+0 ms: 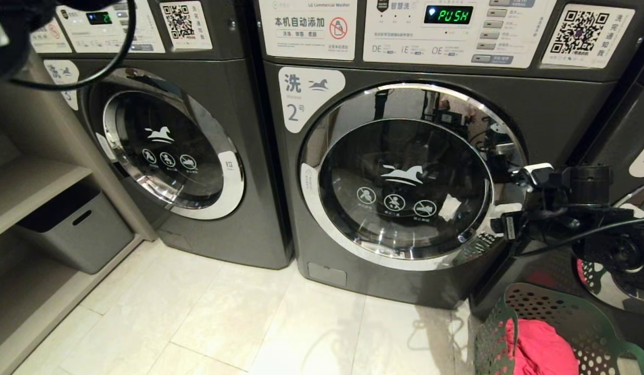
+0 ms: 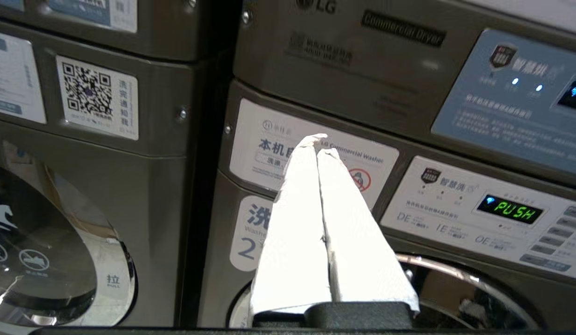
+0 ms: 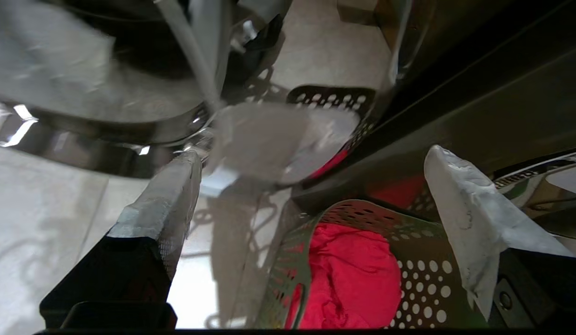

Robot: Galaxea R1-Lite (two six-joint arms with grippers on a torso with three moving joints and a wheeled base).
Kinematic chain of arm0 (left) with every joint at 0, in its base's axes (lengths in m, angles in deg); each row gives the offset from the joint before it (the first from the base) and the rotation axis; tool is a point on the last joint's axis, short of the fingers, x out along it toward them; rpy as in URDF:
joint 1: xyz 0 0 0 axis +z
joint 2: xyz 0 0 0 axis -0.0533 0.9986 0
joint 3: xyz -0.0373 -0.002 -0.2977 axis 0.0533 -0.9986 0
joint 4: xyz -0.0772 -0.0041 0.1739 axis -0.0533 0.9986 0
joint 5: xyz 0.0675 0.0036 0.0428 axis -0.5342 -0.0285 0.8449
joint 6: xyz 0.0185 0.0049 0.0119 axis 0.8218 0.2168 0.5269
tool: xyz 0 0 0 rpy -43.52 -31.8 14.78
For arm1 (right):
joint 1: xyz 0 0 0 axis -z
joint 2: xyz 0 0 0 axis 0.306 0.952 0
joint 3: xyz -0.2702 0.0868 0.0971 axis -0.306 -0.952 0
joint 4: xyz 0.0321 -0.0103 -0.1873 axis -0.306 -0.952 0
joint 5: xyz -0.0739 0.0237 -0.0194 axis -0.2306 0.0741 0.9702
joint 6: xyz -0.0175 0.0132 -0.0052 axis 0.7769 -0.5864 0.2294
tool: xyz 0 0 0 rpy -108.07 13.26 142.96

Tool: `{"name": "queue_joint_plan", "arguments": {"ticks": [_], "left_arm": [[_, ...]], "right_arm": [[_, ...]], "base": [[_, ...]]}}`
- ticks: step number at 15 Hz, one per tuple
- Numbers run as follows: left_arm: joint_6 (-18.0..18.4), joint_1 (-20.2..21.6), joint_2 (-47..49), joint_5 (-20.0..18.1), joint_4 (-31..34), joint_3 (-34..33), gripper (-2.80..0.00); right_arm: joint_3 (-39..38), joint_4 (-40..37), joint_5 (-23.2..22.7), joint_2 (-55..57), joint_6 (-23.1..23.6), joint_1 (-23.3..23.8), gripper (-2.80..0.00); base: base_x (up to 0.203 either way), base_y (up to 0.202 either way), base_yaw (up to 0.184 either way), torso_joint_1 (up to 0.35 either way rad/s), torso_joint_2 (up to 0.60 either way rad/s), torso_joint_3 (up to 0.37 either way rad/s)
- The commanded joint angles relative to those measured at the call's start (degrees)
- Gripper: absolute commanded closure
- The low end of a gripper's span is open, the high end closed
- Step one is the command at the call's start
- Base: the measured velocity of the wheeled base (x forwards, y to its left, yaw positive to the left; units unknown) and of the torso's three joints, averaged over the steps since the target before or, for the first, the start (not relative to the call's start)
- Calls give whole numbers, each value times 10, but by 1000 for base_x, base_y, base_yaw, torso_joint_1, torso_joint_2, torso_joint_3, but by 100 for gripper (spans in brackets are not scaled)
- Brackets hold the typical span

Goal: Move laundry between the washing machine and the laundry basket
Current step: Press the washing machine door tightly with the right hand

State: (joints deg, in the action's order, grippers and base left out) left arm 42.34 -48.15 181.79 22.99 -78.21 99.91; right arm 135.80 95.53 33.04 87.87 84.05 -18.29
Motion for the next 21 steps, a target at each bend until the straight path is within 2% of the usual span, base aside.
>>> {"name": "queue_joint_plan", "arguments": {"ticks": [1,7,12,15,19,21], "left_arm": [[0,1,-18,2,0,-2,0],[-5,4,-18,-1,-2,-16,0],[-5,5,-19,1,-2,-17,0],[-4,7,-28,2,0,-17,0],[-4,8,-30,3,0,-19,0],[-4,8,-30,2,0,-25,0]], "right_arm": [[3,20,11,39,9,16,-280],[7,27,35,47,17,26,-280],[81,134,64,144,33,41,-280],[126,141,69,176,38,44,-280],[127,143,73,185,36,45,-280],[104,142,73,163,39,44,-280]], "base": [[0,0,0,0,0,0],[0,0,0,0,0,0],[0,0,0,0,0,0],[0,0,0,0,0,0],[0,0,0,0,0,0],[0,0,0,0,0,0]]}}
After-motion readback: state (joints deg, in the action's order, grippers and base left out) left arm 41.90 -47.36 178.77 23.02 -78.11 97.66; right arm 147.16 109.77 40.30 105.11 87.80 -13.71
